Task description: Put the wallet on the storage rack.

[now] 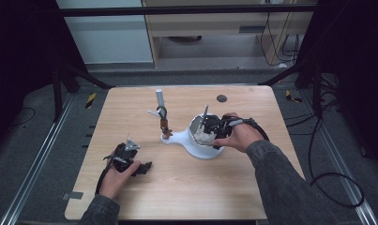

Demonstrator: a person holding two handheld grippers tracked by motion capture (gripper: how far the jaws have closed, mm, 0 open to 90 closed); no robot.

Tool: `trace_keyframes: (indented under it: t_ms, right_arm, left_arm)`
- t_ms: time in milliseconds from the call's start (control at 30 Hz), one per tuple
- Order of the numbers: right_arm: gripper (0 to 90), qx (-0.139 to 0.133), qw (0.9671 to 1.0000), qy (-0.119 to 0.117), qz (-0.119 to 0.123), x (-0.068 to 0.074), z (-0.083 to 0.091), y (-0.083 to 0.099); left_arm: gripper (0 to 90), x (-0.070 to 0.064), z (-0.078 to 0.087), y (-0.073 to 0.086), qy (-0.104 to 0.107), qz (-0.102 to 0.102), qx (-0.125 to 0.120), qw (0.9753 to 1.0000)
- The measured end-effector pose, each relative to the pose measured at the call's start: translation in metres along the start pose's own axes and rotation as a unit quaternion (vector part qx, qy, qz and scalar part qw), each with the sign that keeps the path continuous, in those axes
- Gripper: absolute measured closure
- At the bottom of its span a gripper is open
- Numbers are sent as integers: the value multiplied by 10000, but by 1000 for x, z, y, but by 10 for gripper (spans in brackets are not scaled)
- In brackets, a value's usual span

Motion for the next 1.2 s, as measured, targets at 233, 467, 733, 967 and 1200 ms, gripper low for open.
trace_keyframes:
  t_ms: [233, 467, 733, 967, 1200]
  right_arm:
    - [299, 40, 10000, -44, 12, 0, -1, -3]
    - [297, 35, 9999, -101, -32, -1, -3, -5]
    - [295, 2, 9998, -146, -97, -3, -4, -6]
    - [295, 0, 9998, -173, -134, -5, -5, -6]
    - [294, -19, 9997, -174, -173, -5, -6, -6]
  left_arm:
    - [68, 0, 0, 0, 1, -3, 2, 10000]
    - [67, 0, 0, 0, 4, -2, 4, 10000]
    - [63, 0, 0, 0, 5, -5, 8, 10000]
    - [63, -1, 0, 0, 6, -8, 6, 10000]
    - [62, -1, 0, 0, 6, -4, 6, 10000]
Point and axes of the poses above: each handheld gripper's, and its own axes: z roughly backward along the jaws, y roughly out of its underside, x roughly to its left, the point moved 2 cm from there along -z, roughly forward along the jaws, and after that the axes turned 15 degrees about z, right-handed, at the moved point
